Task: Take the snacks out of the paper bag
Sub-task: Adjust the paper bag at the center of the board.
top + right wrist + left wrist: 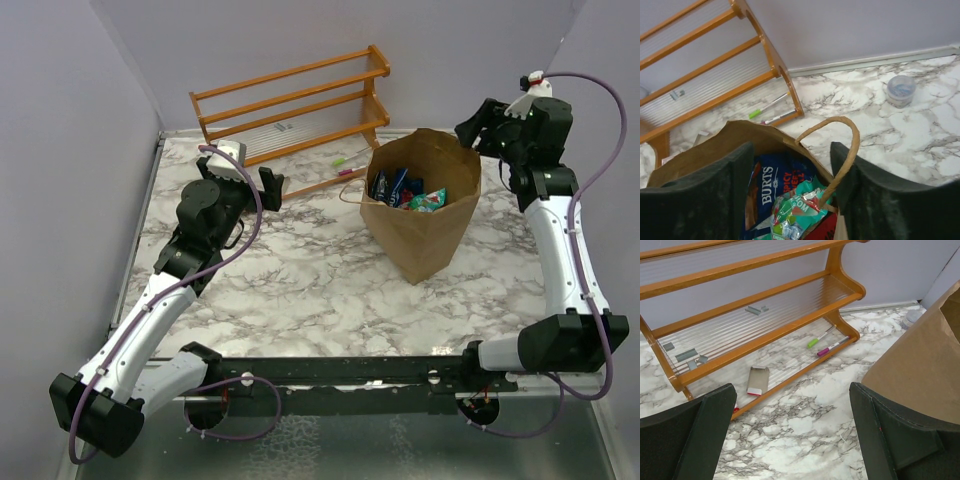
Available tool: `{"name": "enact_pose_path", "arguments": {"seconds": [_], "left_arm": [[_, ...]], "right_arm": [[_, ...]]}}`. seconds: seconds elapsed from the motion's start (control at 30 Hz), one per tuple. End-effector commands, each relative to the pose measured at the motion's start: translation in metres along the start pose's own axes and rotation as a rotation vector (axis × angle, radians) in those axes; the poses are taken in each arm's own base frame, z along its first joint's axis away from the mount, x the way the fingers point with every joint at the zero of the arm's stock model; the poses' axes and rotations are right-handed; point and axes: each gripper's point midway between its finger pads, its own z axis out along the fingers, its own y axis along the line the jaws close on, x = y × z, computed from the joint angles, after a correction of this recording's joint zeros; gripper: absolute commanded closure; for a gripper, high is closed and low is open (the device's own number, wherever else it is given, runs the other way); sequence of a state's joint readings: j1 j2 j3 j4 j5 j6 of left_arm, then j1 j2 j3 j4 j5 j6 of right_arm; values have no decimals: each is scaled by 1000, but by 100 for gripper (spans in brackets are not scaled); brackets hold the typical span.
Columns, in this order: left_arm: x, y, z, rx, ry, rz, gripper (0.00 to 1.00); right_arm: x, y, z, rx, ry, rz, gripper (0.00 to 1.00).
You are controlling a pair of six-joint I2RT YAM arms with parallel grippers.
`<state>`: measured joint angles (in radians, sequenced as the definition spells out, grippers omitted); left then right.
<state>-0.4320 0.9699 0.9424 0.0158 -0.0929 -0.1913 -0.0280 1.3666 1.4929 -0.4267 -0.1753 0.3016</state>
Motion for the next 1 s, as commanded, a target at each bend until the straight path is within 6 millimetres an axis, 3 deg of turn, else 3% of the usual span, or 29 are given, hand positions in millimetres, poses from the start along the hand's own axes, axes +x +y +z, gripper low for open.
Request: {"name": "enact_pose_path", "arguments": {"seconds": [0.0, 0.2, 0.27, 0.4, 0.53, 0.77, 0.97], "left_arm": [[-18, -7, 0, 30, -33, -14, 1], [-21, -7, -3, 29, -53, -20, 1], [-19, -6, -2, 27, -49, -20, 1], [-17, -8, 1, 34, -40, -22, 1], [-15, -7, 2, 32, -35, -18, 1], [-13, -9, 3, 41, -31, -21, 1], [-15, -9, 2, 43, -35, -22, 1]], "right_arm": [[1, 17, -1, -106, -11, 18, 41], [8, 18, -2, -122, -13, 22, 61], [9, 17, -1, -118, -13, 20, 72], [3, 13, 0, -100, -46, 2, 79], [-10, 23, -7, -138, -63, -4, 95], [-40, 57, -39, -288, -163, -64, 99], [-71, 60, -47, -264, -217, -112, 99]]}}
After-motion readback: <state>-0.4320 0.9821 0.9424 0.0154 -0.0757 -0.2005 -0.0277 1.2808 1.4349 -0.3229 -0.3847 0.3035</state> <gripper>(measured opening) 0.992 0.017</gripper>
